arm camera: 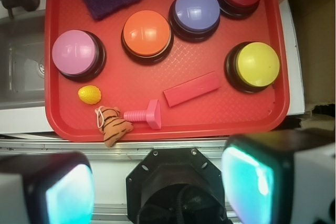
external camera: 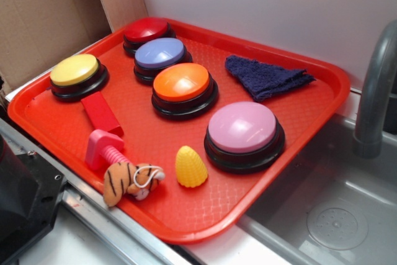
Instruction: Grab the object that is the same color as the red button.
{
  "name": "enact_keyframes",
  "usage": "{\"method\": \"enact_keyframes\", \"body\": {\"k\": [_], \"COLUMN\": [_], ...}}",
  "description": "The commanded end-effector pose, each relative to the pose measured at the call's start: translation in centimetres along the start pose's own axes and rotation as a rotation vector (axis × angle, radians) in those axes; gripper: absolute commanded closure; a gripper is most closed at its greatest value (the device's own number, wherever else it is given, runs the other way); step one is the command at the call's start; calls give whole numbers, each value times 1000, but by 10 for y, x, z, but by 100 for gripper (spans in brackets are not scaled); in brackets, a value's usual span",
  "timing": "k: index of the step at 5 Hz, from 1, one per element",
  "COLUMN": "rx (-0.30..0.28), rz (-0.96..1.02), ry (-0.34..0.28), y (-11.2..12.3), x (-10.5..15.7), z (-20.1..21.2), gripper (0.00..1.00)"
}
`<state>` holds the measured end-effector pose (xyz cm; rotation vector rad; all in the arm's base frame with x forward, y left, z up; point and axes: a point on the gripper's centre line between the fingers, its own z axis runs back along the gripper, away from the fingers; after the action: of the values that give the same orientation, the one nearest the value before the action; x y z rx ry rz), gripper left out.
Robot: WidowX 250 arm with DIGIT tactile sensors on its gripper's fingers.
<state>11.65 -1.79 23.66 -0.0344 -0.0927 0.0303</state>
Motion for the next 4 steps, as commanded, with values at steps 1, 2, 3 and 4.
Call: {"method": "enact_keyframes", "body": {"k": [1, 2, 3, 4], "rx": [0, 40, -16, -57], "rz": [0, 170, 415, 668], "ry": [0, -16, 10, -12], "y": [0, 8, 20, 34], "x": [0, 12, 19, 20], "z": [0, -9, -24, -42], "gripper": [0, 0, 0, 0]}}
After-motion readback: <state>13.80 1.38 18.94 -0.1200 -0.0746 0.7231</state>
